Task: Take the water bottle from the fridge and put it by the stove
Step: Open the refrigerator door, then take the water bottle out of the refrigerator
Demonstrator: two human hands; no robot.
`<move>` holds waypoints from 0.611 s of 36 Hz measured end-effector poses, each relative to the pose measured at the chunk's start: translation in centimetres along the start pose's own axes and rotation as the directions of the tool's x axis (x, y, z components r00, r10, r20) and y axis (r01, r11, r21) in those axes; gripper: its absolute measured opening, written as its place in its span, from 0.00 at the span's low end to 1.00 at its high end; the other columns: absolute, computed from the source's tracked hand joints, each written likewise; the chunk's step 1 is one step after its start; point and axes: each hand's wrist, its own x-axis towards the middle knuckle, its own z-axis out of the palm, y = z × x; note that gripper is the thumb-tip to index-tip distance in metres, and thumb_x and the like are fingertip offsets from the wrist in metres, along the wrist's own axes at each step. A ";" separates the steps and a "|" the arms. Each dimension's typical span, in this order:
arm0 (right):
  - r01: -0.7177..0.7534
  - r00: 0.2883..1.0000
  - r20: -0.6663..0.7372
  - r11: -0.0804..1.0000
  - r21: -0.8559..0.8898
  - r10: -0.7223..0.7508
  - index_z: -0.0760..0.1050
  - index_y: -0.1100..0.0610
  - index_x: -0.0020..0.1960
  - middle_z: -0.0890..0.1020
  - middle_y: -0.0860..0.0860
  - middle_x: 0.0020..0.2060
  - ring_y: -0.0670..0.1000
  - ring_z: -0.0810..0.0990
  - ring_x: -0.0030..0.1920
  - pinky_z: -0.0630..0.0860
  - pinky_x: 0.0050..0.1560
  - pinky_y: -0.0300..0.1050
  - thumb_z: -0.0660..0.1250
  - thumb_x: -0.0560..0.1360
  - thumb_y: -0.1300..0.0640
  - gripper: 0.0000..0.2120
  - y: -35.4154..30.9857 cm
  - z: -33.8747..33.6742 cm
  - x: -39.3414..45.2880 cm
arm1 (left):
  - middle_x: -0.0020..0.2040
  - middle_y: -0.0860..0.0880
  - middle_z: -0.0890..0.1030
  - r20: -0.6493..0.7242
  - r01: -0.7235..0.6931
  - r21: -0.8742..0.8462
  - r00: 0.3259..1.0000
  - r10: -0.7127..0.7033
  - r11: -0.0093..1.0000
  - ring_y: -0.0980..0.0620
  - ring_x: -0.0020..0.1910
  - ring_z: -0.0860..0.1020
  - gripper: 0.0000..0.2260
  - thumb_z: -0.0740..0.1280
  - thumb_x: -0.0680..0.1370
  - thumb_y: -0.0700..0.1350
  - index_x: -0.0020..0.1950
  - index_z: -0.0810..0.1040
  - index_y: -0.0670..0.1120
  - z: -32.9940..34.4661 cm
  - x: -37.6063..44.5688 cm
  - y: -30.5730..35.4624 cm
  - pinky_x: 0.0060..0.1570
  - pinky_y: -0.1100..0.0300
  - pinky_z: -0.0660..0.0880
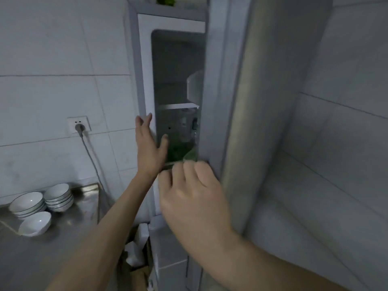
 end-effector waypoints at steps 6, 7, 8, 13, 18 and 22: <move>-0.254 0.962 -0.088 0.966 0.042 0.257 0.77 0.53 0.38 0.78 0.52 0.32 0.55 0.77 0.36 0.72 0.38 0.48 0.68 0.73 0.55 0.05 3.3 -1.1 -4.4 | 0.81 0.43 0.64 0.107 -0.229 0.085 0.970 0.220 0.970 0.44 0.81 0.62 0.24 0.65 0.79 0.41 0.76 0.68 0.42 7.2 -0.8 1.2 0.79 0.59 0.58; -0.292 0.955 -0.042 0.956 0.026 0.293 0.78 0.53 0.40 0.79 0.52 0.33 0.55 0.78 0.37 0.73 0.38 0.49 0.70 0.72 0.53 0.05 4.2 -0.8 -4.8 | 0.80 0.43 0.65 0.187 -0.248 0.067 0.954 0.232 0.966 0.44 0.80 0.63 0.24 0.65 0.79 0.41 0.75 0.69 0.43 8.4 -1.1 2.1 0.78 0.56 0.60; -0.347 0.938 0.018 0.938 -0.004 0.347 0.80 0.54 0.43 0.80 0.52 0.34 0.56 0.79 0.39 0.74 0.39 0.49 0.71 0.72 0.52 0.05 5.0 -0.7 -5.1 | 0.80 0.44 0.66 0.253 -0.262 0.047 0.936 0.243 0.964 0.45 0.80 0.64 0.23 0.65 0.79 0.41 0.75 0.70 0.44 9.7 -1.3 3.2 0.77 0.55 0.62; -0.494 0.773 0.355 0.849 -0.185 0.527 0.81 0.53 0.48 0.84 0.51 0.39 0.54 0.81 0.42 0.75 0.43 0.48 0.72 0.73 0.48 0.09 9.4 0.9 -6.7 | 0.79 0.46 0.69 0.453 -0.370 -0.040 0.821 0.347 0.928 0.45 0.79 0.67 0.21 0.65 0.81 0.40 0.75 0.72 0.45 15.2 -2.7 7.4 0.76 0.47 0.68; -0.621 0.628 0.480 0.766 -0.167 0.613 0.72 0.60 0.63 0.82 0.57 0.52 0.58 0.82 0.51 0.73 0.52 0.51 0.58 0.82 0.43 0.22 13.2 4.3 -8.4 | 0.79 0.46 0.70 0.546 -0.477 -0.051 0.722 0.425 0.877 0.44 0.79 0.67 0.16 0.65 0.83 0.43 0.72 0.76 0.46 19.5 -2.6 9.0 0.76 0.53 0.62; -0.713 0.516 0.461 0.660 -0.236 0.722 0.71 0.62 0.64 0.82 0.58 0.54 0.59 0.82 0.53 0.77 0.50 0.51 0.59 0.83 0.50 0.17 16.4 8.5 -7.6 | 0.78 0.46 0.71 0.653 -0.436 0.028 0.689 0.314 0.899 0.45 0.78 0.67 0.15 0.64 0.84 0.44 0.70 0.78 0.46 22.3 -0.7 7.8 0.76 0.54 0.62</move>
